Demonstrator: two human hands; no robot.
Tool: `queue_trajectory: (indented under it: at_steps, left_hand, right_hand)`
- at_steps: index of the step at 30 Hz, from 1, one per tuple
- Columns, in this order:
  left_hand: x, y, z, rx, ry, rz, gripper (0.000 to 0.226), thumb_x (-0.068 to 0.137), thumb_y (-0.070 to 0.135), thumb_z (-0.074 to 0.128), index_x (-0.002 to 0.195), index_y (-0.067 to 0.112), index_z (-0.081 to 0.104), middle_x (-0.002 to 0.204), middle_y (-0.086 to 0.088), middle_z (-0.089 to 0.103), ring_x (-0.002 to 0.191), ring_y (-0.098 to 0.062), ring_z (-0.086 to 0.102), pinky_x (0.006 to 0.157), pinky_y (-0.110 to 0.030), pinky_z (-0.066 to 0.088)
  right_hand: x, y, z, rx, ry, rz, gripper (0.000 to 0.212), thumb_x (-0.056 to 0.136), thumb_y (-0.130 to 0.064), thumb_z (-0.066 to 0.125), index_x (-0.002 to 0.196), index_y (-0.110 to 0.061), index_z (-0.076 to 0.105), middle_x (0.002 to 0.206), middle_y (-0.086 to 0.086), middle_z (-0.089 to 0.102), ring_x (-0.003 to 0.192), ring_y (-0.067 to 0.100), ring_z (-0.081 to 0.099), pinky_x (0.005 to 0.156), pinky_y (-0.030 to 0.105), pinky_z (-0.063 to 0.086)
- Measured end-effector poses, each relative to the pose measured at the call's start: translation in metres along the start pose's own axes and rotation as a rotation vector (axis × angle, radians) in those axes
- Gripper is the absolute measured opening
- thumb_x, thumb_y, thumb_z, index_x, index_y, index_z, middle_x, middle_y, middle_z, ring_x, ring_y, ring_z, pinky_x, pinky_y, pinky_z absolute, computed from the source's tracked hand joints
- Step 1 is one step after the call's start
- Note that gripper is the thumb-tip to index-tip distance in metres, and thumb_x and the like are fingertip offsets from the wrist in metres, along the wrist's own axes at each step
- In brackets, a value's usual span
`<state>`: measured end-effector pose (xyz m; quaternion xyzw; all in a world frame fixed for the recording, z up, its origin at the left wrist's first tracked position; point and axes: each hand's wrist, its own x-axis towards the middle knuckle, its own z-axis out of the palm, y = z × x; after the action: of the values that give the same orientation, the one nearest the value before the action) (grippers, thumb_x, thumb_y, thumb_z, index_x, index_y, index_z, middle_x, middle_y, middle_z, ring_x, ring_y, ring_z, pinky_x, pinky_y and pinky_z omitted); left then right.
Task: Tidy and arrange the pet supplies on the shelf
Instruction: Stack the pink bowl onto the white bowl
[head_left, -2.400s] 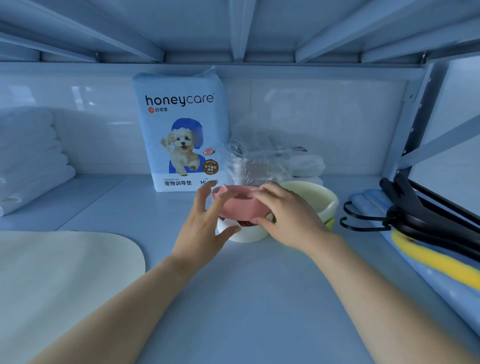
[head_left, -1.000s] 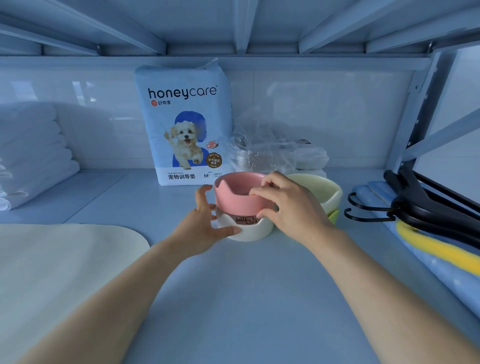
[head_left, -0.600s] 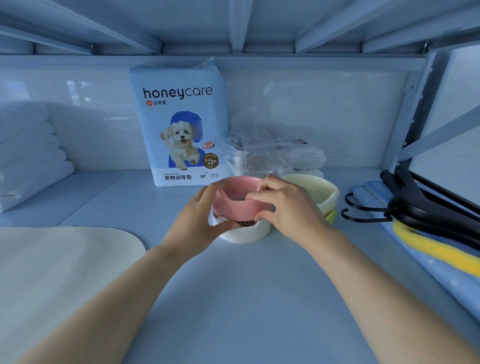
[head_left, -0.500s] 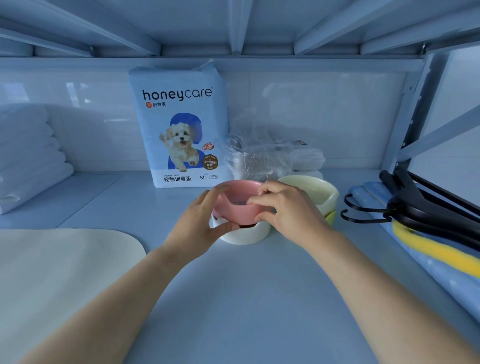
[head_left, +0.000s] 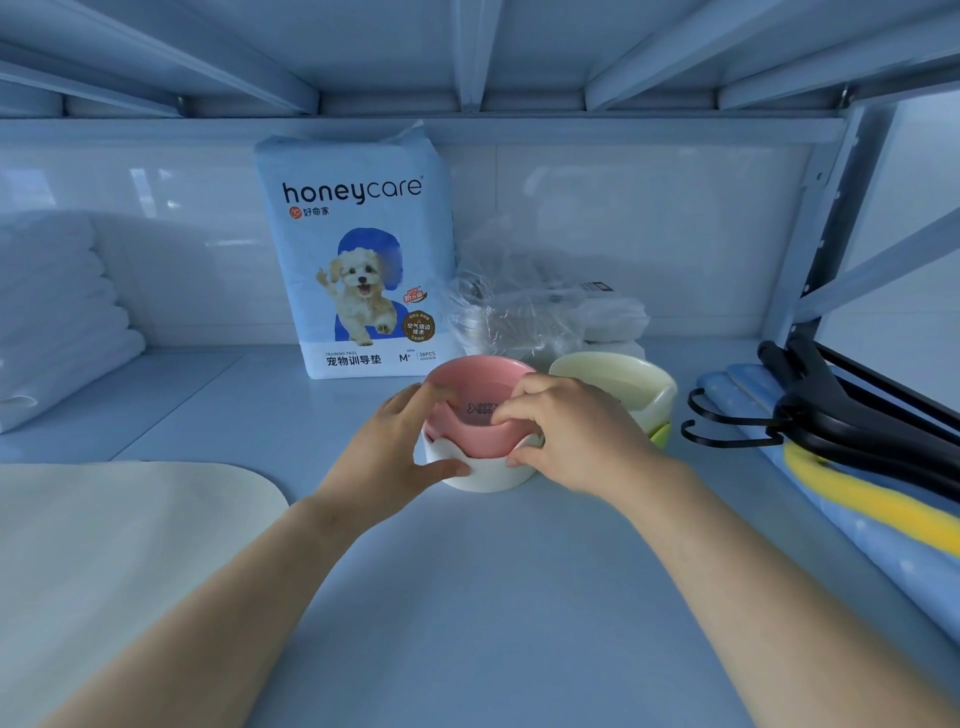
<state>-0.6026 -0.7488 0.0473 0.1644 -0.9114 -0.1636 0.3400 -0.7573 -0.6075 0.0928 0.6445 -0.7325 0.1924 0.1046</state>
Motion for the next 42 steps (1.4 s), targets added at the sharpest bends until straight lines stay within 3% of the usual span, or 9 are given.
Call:
queue_trajectory:
  at_steps: [6, 11, 17, 21, 23, 31, 36, 39, 42]
  left_hand:
    - [-0.002, -0.004, 0.009, -0.010, 0.015, -0.014, 0.052, 0.077, 0.030, 0.074, 0.111, 0.039, 0.036, 0.114, 0.018, 0.047, 0.100, -0.016, 0.053, 0.084, -0.033, 0.050]
    - [-0.004, -0.005, 0.014, -0.073, 0.016, -0.032, 0.062, 0.080, 0.028, 0.071, 0.129, 0.034, 0.034, 0.127, 0.024, 0.035, 0.108, -0.011, 0.049, 0.091, -0.034, 0.049]
    - [-0.005, -0.001, 0.017, -0.225, 0.017, -0.069, 0.079, 0.080, 0.021, 0.072, 0.130, 0.056, 0.020, 0.141, 0.025, 0.026, 0.112, 0.009, 0.038, 0.082, 0.000, 0.039]
    - [-0.002, 0.009, 0.026, -0.200, 0.063, -0.089, 0.081, 0.081, 0.015, 0.070, 0.141, 0.040, 0.021, 0.151, 0.016, 0.022, 0.124, -0.005, 0.040, 0.096, -0.030, 0.046]
    - [0.000, 0.012, 0.028, -0.213, 0.072, -0.088, 0.081, 0.081, 0.013, 0.070, 0.143, 0.032, 0.023, 0.152, 0.013, 0.021, 0.129, -0.008, 0.037, 0.098, -0.036, 0.046]
    - [0.000, 0.005, 0.026, -0.240, 0.119, -0.043, 0.055, 0.076, 0.011, 0.074, 0.121, 0.025, 0.045, 0.130, 0.016, 0.036, 0.107, 0.005, 0.044, 0.090, -0.028, 0.051]
    - [0.000, 0.001, 0.027, -0.268, 0.112, -0.085, 0.083, 0.075, 0.017, 0.077, 0.128, 0.053, 0.024, 0.134, 0.020, 0.031, 0.120, 0.001, 0.039, 0.090, -0.017, 0.044]
    - [0.000, 0.000, 0.028, -0.388, 0.070, -0.204, 0.091, 0.076, 0.018, 0.075, 0.138, 0.048, 0.016, 0.127, 0.032, 0.034, 0.112, 0.000, 0.045, 0.074, -0.002, 0.042]
    - [-0.001, -0.002, 0.030, -0.470, 0.042, -0.193, 0.086, 0.079, 0.013, 0.072, 0.124, 0.061, 0.016, 0.115, 0.044, 0.036, 0.104, 0.011, 0.049, 0.071, 0.001, 0.042]
  right_hand:
    - [0.000, -0.006, 0.003, -0.044, 0.019, -0.010, 0.021, 0.079, -0.021, 0.069, 0.098, -0.028, 0.066, 0.097, -0.007, 0.057, 0.088, 0.020, 0.053, 0.073, 0.036, 0.047]
    - [0.001, -0.005, 0.004, -0.039, 0.014, -0.008, 0.022, 0.080, -0.023, 0.069, 0.100, -0.028, 0.066, 0.096, -0.007, 0.056, 0.091, 0.019, 0.053, 0.077, 0.039, 0.046]
    - [0.000, -0.002, 0.004, 0.008, 0.069, 0.002, 0.016, 0.086, -0.024, 0.061, 0.100, -0.028, 0.068, 0.099, -0.007, 0.058, 0.088, 0.016, 0.052, 0.067, 0.029, 0.040]
    - [0.002, 0.001, 0.005, -0.017, 0.083, 0.046, 0.017, 0.089, -0.018, 0.056, 0.102, -0.023, 0.067, 0.105, -0.006, 0.059, 0.093, 0.018, 0.053, 0.070, 0.025, 0.029]
    - [0.002, 0.002, 0.005, -0.015, 0.089, 0.052, 0.018, 0.089, -0.018, 0.057, 0.103, -0.021, 0.066, 0.106, -0.003, 0.060, 0.095, 0.020, 0.053, 0.075, 0.024, 0.029]
    - [-0.001, -0.001, 0.007, -0.027, 0.081, 0.054, 0.012, 0.088, -0.017, 0.056, 0.096, -0.020, 0.063, 0.099, -0.004, 0.057, 0.097, 0.018, 0.050, 0.092, 0.035, 0.036]
    - [0.001, 0.000, 0.008, -0.030, 0.099, 0.035, 0.013, 0.090, -0.019, 0.055, 0.101, -0.017, 0.061, 0.104, -0.003, 0.056, 0.098, 0.018, 0.049, 0.080, 0.029, 0.033]
    - [0.001, 0.001, 0.007, -0.027, 0.095, 0.023, 0.013, 0.091, -0.021, 0.055, 0.103, -0.017, 0.060, 0.106, -0.002, 0.055, 0.098, 0.019, 0.048, 0.084, 0.033, 0.037]
    - [0.000, 0.001, 0.007, -0.022, 0.098, 0.013, 0.014, 0.091, -0.022, 0.056, 0.103, -0.018, 0.060, 0.107, -0.002, 0.055, 0.097, 0.019, 0.049, 0.087, 0.034, 0.037]
